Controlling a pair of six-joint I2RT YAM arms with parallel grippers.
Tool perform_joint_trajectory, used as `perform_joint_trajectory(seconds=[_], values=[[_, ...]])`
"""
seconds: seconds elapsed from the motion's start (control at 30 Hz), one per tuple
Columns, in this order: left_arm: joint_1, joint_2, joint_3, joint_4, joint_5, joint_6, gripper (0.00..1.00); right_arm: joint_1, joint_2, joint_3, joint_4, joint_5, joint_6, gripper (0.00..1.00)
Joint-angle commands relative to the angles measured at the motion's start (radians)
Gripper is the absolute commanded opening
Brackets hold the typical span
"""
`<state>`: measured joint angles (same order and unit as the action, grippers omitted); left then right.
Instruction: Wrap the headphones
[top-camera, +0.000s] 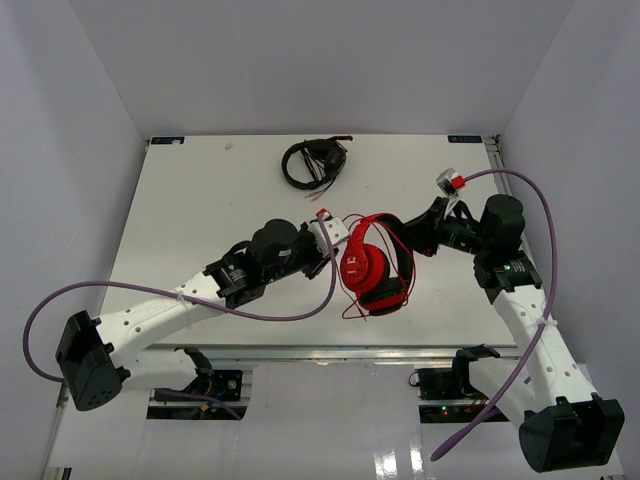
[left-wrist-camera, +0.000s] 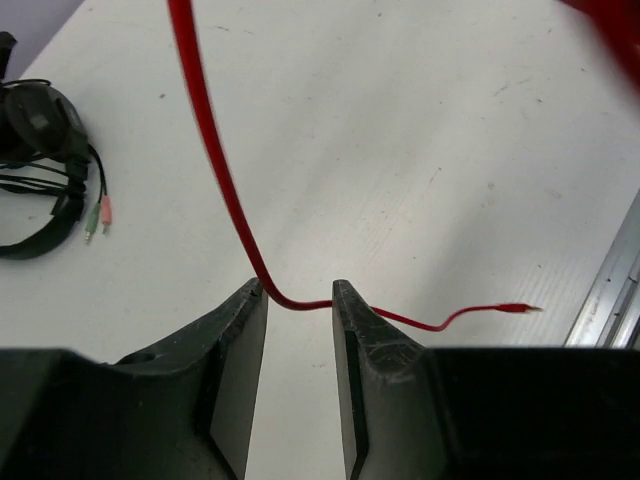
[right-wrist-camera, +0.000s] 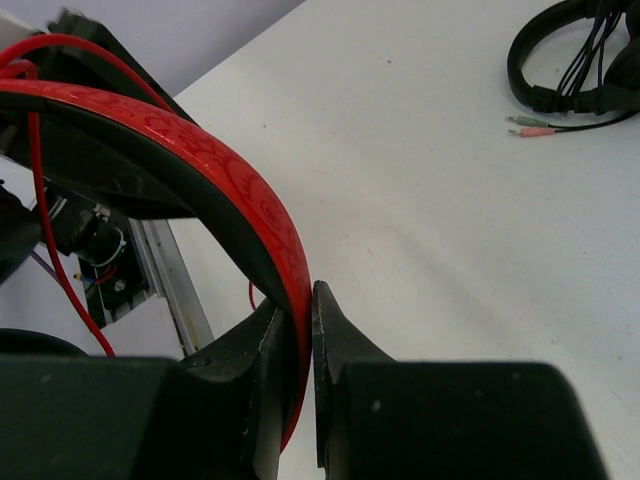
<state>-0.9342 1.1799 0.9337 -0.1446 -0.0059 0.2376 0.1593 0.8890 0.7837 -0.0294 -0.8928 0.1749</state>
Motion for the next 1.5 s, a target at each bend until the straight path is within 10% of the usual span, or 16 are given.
perform_joint_trajectory(seconds=[0.0,0.27,0.63,0.87,1.47], values=[[0.044,-0.046,-0.119,0.32,0.133,-0.142,0.44,0.0,-0.006,0.086,0.031,-0.066,0.114,0.08],[0.077,-0.028,-0.338,0.743,0.262,-0.355,0.43,0.0,0.008,0.112,0.005,-0.064,0.154,0.08],[0.08,0.175,-0.426,1.112,0.351,-0.488,0.01,-0.001,0.036,0.171,0.007,-0.058,0.205,0.08],[0.08,0.285,-0.445,1.267,0.386,-0.569,0.0,-0.007,0.046,0.195,0.011,-0.035,0.241,0.08],[-0.049,0.295,-0.441,1.199,0.195,-0.654,0.0,-0.007,0.113,0.161,0.05,0.597,0.274,0.08]])
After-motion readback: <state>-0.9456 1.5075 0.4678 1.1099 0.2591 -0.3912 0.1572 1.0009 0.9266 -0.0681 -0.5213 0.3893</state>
